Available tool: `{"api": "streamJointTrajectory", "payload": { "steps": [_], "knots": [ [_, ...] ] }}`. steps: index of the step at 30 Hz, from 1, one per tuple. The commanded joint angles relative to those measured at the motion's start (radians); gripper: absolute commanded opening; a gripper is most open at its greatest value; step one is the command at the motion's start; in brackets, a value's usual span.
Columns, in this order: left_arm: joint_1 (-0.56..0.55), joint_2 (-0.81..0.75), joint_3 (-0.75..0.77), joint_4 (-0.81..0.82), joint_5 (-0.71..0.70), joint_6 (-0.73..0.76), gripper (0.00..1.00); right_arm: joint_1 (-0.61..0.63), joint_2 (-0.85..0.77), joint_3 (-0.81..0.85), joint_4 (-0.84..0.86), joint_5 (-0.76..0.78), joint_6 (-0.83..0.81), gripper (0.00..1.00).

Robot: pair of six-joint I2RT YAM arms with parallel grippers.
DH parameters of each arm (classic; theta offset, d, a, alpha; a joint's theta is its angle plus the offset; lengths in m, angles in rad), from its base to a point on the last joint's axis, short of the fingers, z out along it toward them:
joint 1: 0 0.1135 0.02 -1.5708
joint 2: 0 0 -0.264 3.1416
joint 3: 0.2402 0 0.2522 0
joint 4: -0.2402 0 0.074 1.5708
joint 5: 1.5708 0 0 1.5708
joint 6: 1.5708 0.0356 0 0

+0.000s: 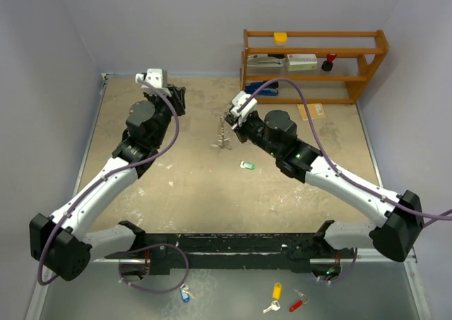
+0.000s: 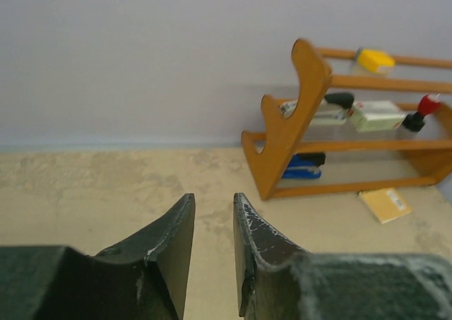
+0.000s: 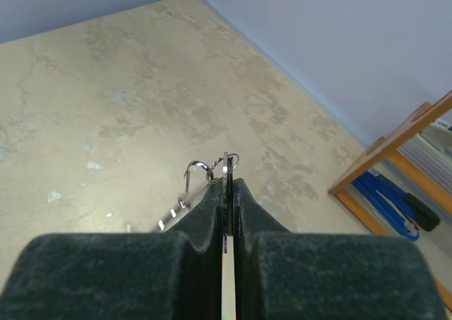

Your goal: Remove the keys from the keyring

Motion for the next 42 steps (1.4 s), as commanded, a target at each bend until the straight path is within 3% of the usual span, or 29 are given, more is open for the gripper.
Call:
{"api": "streamJointTrajectory", "payload": {
  "steps": [1, 4, 14, 20, 22, 26, 30, 34, 35, 36, 42],
  "knots": [
    [-0.002, 0.045, 0.080, -0.099, -0.016, -0.035, 0.24, 0.011, -0.051, 0.065, -0.053, 0.062, -0.041, 0.00],
    [-0.002, 0.051, 0.070, -0.087, 0.039, -0.064, 0.28, 0.019, -0.053, 0.065, -0.055, 0.061, -0.044, 0.00],
    [-0.003, -0.023, -0.056, 0.076, 0.316, -0.098, 0.25, 0.040, -0.036, 0.091, -0.080, 0.119, -0.094, 0.00],
    [-0.002, 0.027, -0.072, 0.129, 0.524, -0.110, 0.08, 0.049, -0.047, 0.110, -0.107, 0.155, -0.123, 0.00],
    [-0.003, 0.037, -0.107, 0.216, 0.590, -0.140, 0.07, 0.053, -0.050, 0.115, -0.111, 0.165, -0.134, 0.00],
    [-0.003, 0.041, -0.192, 0.423, 0.677, -0.200, 0.09, 0.059, -0.054, 0.130, -0.124, 0.185, -0.168, 0.00],
    [-0.002, 0.041, -0.225, 0.491, 0.754, -0.200, 0.15, 0.063, -0.051, 0.148, -0.136, 0.213, -0.216, 0.00],
    [-0.002, 0.038, -0.273, 0.598, 0.801, -0.234, 0.27, 0.062, -0.057, 0.157, -0.133, 0.230, -0.244, 0.00],
    [-0.002, 0.036, -0.284, 0.629, 0.808, -0.247, 0.38, 0.062, -0.059, 0.158, -0.131, 0.228, -0.246, 0.00],
    [-0.002, 0.037, -0.292, 0.653, 0.814, -0.256, 0.40, 0.063, -0.060, 0.158, -0.132, 0.221, -0.246, 0.00],
    [-0.002, 0.077, -0.282, 0.744, 0.992, -0.242, 0.34, 0.062, -0.075, 0.152, -0.134, 0.184, -0.228, 0.00]
  ]
}}
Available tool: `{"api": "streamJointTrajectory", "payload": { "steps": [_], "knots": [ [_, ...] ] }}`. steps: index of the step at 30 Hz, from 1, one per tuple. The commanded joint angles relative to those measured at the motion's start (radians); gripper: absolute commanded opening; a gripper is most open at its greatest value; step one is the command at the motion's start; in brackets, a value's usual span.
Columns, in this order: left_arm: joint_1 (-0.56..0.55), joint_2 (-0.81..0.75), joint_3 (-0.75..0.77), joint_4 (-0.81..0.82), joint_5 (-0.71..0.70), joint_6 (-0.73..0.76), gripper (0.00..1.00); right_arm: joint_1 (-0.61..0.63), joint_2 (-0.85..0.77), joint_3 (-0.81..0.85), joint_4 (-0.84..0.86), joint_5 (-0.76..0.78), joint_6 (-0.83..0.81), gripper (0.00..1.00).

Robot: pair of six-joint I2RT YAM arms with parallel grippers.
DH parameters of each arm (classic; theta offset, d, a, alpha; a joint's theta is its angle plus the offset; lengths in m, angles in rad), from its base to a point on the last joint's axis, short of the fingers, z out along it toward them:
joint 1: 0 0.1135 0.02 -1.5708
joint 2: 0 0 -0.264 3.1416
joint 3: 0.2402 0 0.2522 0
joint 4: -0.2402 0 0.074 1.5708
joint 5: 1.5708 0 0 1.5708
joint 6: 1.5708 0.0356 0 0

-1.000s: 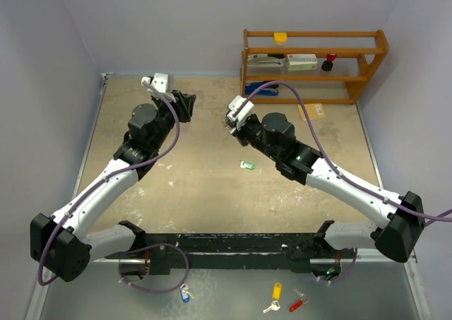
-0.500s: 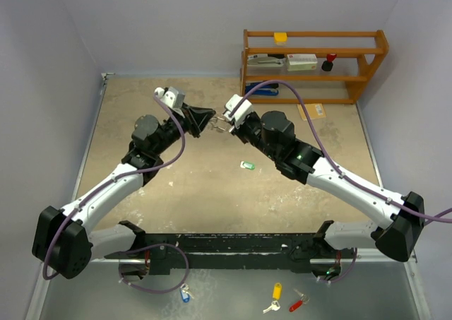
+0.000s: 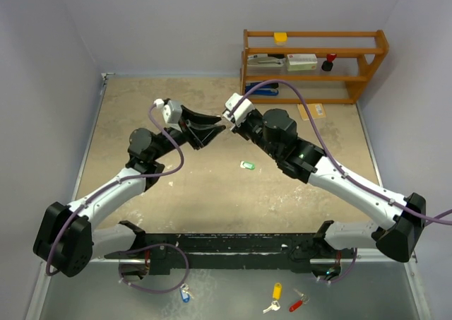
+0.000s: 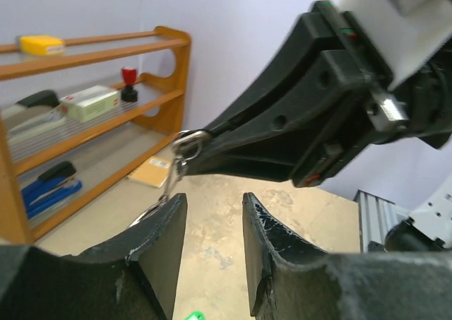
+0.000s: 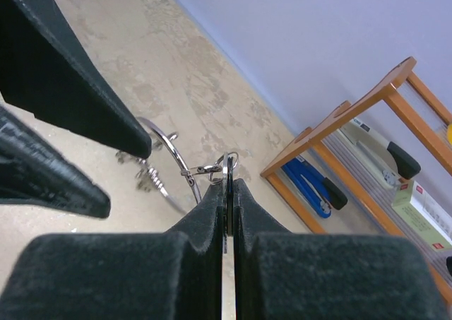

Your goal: Remove the keys from the keyring

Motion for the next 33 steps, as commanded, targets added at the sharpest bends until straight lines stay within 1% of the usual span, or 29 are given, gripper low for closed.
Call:
{"api": "streamJointTrajectory", "payload": {
  "steps": [1, 3, 8, 12, 20, 24, 26, 29, 33],
  "knots": [
    [-0.003, 0.034, 0.024, 0.134, 0.153, -0.003, 0.34, 0.006, -0.048, 0.050, 0.038, -0.020, -0.005, 0.00],
    [-0.002, 0.051, 0.033, 0.119, 0.165, 0.019, 0.34, 0.005, -0.054, 0.050, 0.035, -0.036, 0.001, 0.00],
    [-0.002, 0.086, 0.033, 0.200, 0.219, 0.030, 0.33, 0.006, -0.073, 0.048, 0.031, -0.072, 0.015, 0.00],
    [-0.003, 0.104, 0.051, 0.178, 0.218, 0.069, 0.32, 0.005, -0.086, 0.050, 0.021, -0.101, 0.024, 0.00],
    [-0.002, 0.096, 0.067, 0.188, 0.220, 0.106, 0.33, 0.005, -0.095, 0.044, 0.001, -0.145, 0.023, 0.00],
    [-0.003, 0.090, 0.088, 0.155, 0.216, 0.128, 0.32, 0.005, -0.097, 0.038, -0.001, -0.162, 0.022, 0.00],
    [-0.002, 0.096, 0.094, 0.147, 0.215, 0.126, 0.31, 0.005, -0.099, 0.037, -0.001, -0.165, 0.022, 0.00],
    [-0.002, 0.113, 0.101, 0.146, 0.216, 0.109, 0.24, 0.005, -0.103, 0.035, 0.002, -0.172, 0.022, 0.00],
    [-0.002, 0.138, 0.108, 0.168, 0.238, 0.077, 0.23, 0.005, -0.107, 0.032, 0.002, -0.184, 0.025, 0.00]
  ]
}}
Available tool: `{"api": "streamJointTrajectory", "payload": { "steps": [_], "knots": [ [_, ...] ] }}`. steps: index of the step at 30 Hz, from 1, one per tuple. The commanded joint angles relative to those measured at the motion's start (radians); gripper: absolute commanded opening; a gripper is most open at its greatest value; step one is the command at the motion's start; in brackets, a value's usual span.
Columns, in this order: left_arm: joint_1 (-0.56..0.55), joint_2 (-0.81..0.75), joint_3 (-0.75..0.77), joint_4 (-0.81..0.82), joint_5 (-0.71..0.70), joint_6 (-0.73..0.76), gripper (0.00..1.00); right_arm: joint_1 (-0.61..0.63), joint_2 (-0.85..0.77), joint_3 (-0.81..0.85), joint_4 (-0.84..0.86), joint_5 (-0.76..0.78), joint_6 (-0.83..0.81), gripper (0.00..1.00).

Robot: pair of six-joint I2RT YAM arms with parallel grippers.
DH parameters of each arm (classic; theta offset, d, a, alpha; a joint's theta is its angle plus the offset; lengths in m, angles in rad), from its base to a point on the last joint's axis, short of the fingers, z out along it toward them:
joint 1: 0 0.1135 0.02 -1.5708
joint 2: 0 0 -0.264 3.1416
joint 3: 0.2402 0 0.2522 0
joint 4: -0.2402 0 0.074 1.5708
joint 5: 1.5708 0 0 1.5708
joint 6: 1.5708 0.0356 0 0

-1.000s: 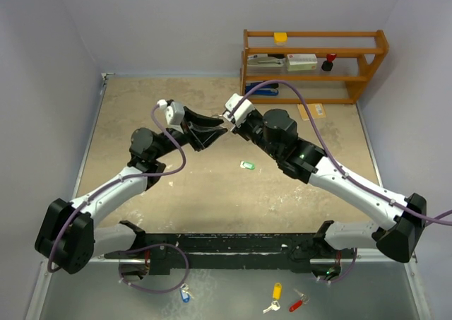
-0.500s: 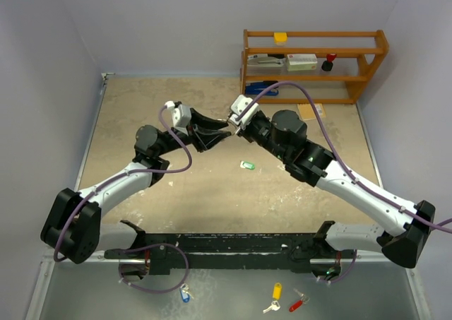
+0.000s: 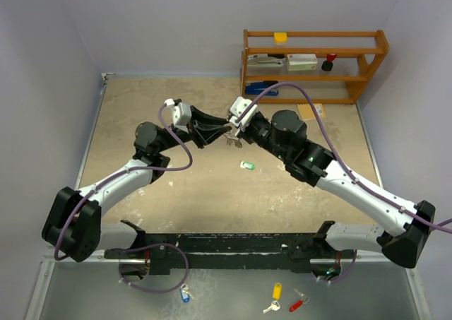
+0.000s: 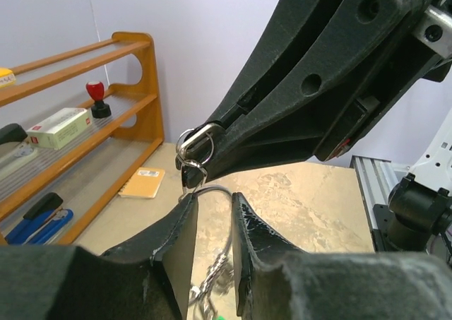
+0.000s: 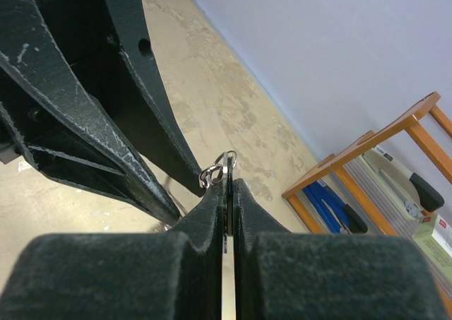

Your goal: Remove the keys from the keyring

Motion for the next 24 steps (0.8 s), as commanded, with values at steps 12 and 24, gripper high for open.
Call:
{"api": "streamJointTrajectory", "payload": {
  "steps": [12, 24],
  "knots": [
    [-0.002, 0.021, 0.035, 0.114, 0.073, -0.027, 0.21, 0.005, -0.068, 0.019, 0.038, -0.065, 0.018, 0.00],
    [0.000, 0.017, 0.056, 0.183, 0.071, -0.063, 0.22, 0.005, -0.069, 0.018, 0.034, -0.083, 0.019, 0.00]
  ]
}}
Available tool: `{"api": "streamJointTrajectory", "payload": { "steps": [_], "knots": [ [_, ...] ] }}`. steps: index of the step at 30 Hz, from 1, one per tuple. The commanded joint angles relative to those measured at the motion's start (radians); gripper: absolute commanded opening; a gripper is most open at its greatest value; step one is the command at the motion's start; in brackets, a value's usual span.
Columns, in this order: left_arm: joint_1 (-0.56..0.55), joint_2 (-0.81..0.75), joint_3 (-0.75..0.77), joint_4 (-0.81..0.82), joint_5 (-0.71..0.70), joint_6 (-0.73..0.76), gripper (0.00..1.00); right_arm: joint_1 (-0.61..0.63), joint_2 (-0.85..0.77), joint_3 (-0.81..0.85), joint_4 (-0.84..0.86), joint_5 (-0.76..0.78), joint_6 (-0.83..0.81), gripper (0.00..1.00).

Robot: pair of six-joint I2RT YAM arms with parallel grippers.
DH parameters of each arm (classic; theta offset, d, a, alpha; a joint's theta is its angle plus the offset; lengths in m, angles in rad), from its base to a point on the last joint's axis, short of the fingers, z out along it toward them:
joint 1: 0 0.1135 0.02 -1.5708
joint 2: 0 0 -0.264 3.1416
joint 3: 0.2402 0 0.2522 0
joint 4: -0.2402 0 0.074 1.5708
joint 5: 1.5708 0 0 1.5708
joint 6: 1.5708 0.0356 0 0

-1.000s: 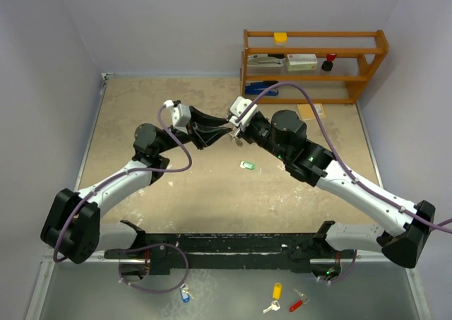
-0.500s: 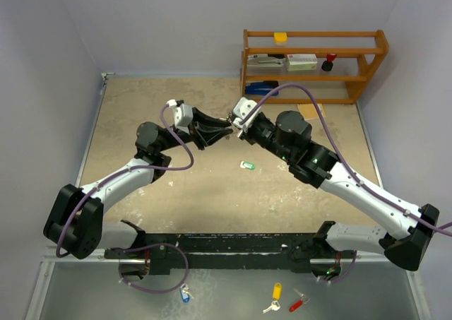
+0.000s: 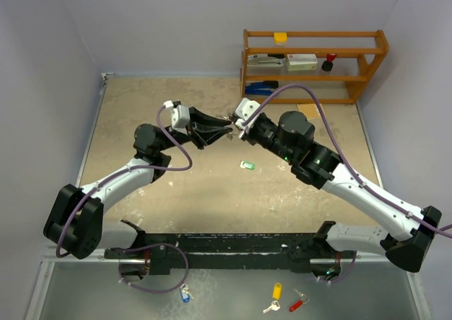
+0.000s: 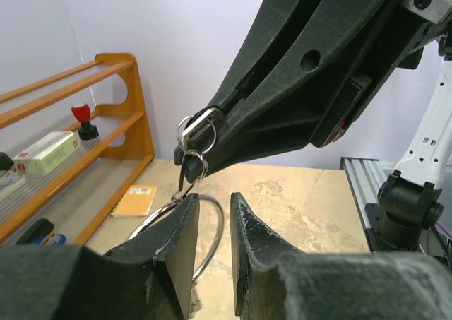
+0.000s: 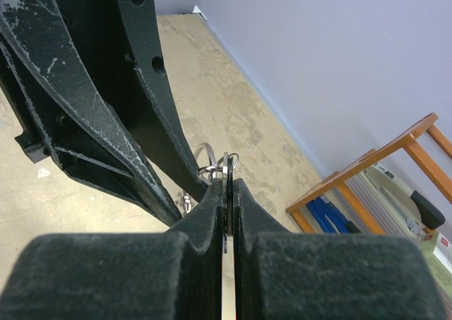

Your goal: Remove the keys from the keyring

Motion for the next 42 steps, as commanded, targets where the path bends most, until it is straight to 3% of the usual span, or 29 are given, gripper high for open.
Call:
{"api": "streamJointTrajectory", "payload": {
  "steps": [1, 7, 12, 15, 18, 20, 22, 30, 42],
  "knots": [
    [-0.001, -0.008, 0.053, 0.097, 0.015, -0.041, 0.22, 0.005, -0.025, 0.018, 0.036, -0.027, 0.017, 0.00],
    [-0.001, 0.014, 0.066, 0.135, 0.014, -0.070, 0.23, 0.005, -0.028, 0.021, 0.032, -0.039, 0.017, 0.00],
    [0.005, -0.009, 0.076, 0.038, 0.026, -0.012, 0.24, 0.005, -0.041, 0.016, 0.031, -0.027, 0.013, 0.00],
    [0.006, -0.058, 0.075, -0.129, 0.062, 0.097, 0.24, 0.005, -0.048, 0.012, 0.036, -0.024, 0.011, 0.00],
    [0.006, -0.112, 0.105, -0.412, 0.118, 0.293, 0.23, 0.005, -0.048, 0.008, 0.041, -0.023, 0.011, 0.00],
    [0.006, -0.148, 0.131, -0.630, 0.097, 0.441, 0.23, 0.005, -0.047, 0.008, 0.040, -0.024, 0.012, 0.00],
    [0.006, -0.180, 0.131, -0.738, 0.038, 0.515, 0.22, 0.005, -0.048, 0.008, 0.041, -0.025, 0.011, 0.00],
    [0.007, -0.288, 0.092, -0.741, 0.026, 0.565, 0.23, 0.005, -0.047, 0.013, 0.039, -0.025, 0.012, 0.00],
    [0.007, -0.340, 0.090, -0.779, -0.122, 0.649, 0.25, 0.005, -0.051, 0.004, 0.049, -0.038, 0.009, 0.00]
  ]
}}
